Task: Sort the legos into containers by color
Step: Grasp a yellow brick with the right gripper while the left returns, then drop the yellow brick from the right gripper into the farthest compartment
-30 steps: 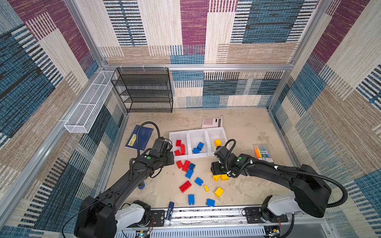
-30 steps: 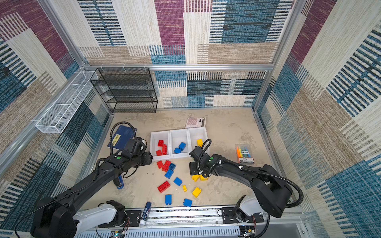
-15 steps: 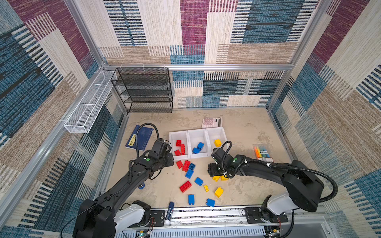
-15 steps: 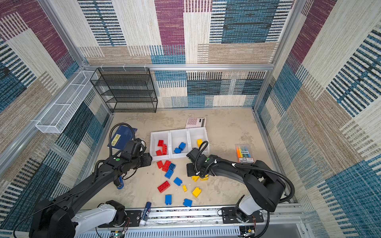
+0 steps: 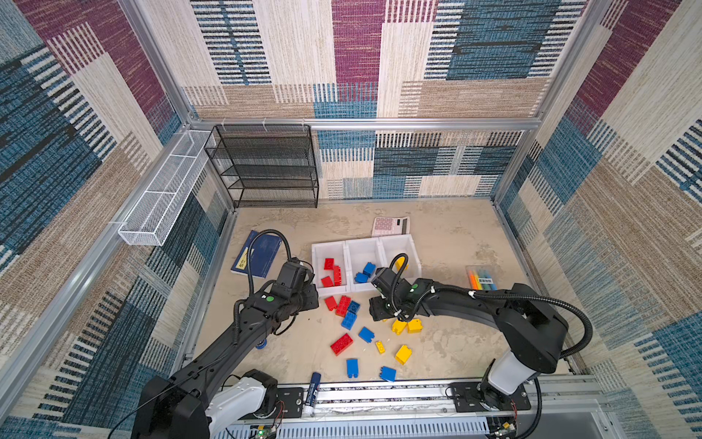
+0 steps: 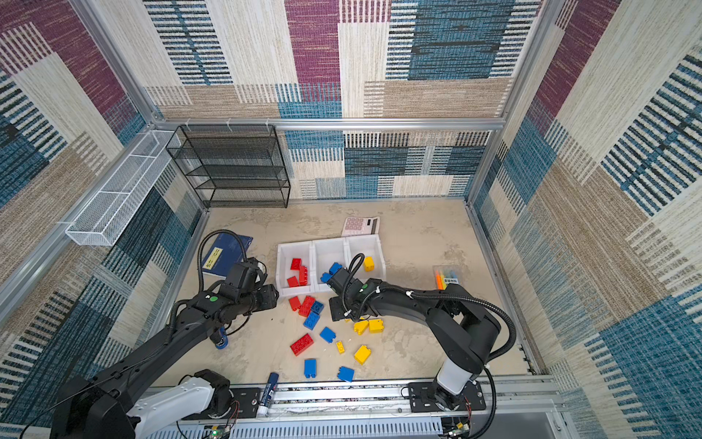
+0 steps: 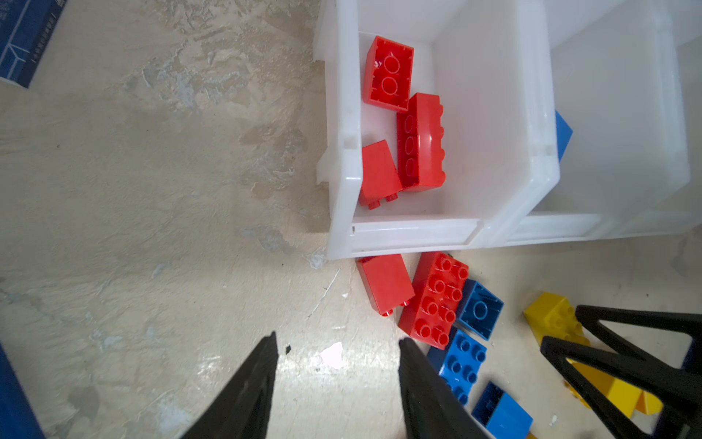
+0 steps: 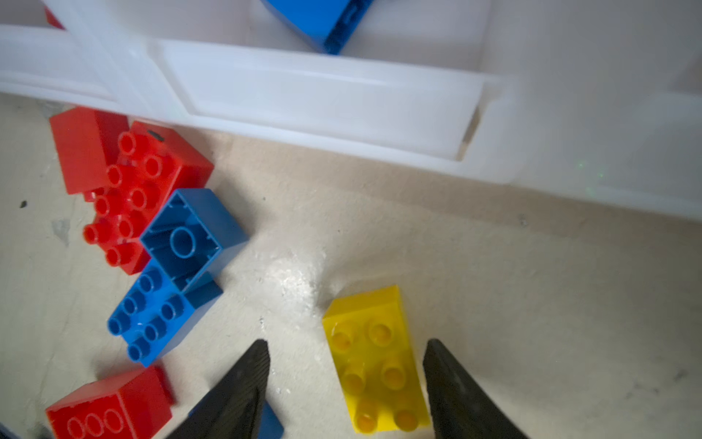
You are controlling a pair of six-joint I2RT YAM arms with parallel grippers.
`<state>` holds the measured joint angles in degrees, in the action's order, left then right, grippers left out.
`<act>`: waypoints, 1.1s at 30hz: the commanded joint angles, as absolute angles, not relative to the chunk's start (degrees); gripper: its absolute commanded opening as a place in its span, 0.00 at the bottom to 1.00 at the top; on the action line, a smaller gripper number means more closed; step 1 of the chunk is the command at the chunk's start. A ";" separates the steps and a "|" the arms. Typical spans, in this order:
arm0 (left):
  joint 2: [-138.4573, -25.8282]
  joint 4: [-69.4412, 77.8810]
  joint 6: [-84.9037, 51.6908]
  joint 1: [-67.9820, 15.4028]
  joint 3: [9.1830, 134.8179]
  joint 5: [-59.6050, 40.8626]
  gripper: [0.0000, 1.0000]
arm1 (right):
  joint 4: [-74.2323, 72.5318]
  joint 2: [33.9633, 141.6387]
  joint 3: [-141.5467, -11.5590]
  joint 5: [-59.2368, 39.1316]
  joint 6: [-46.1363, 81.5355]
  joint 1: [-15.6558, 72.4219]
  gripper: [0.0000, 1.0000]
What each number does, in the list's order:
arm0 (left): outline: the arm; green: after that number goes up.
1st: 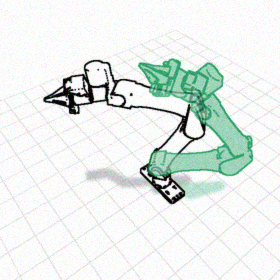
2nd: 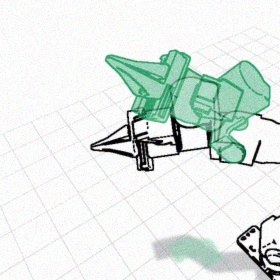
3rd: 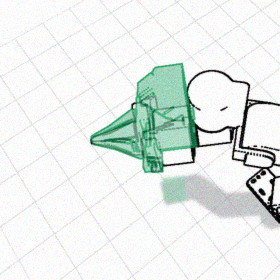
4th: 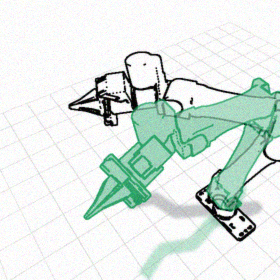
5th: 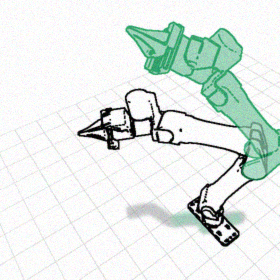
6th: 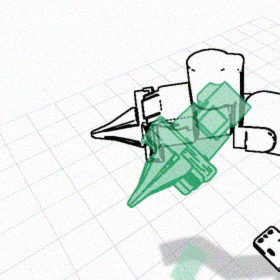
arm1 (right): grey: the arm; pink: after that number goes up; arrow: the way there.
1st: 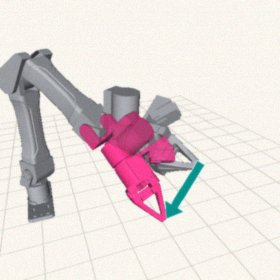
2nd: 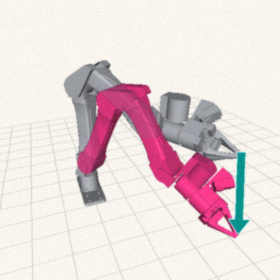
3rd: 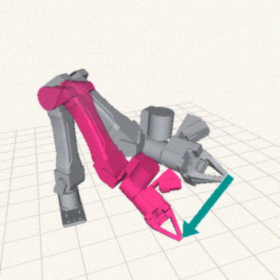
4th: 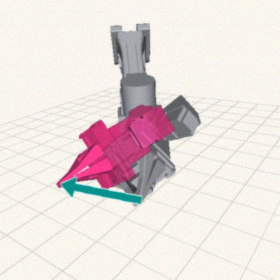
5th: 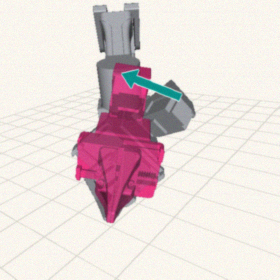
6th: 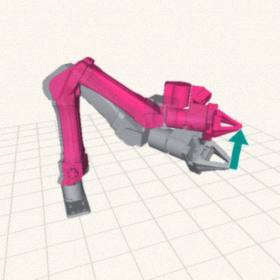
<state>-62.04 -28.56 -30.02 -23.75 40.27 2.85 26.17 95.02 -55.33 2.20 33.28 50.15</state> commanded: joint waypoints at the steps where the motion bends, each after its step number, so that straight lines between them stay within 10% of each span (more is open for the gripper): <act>1: -62.01 -28.80 -31.01 -23.64 40.14 3.69 0.55 | 28.32 95.27 -55.42 5.17 33.10 50.48 0.65; 18: -61.00 -29.41 -31.20 -23.64 39.76 3.78 0.55 | 30.40 97.11 -58.75 9.78 30.65 53.03 0.33; 33: -59.09 -30.91 -31.18 -23.64 39.87 3.60 0.55 | 31.49 94.90 -71.13 11.45 15.71 39.59 0.31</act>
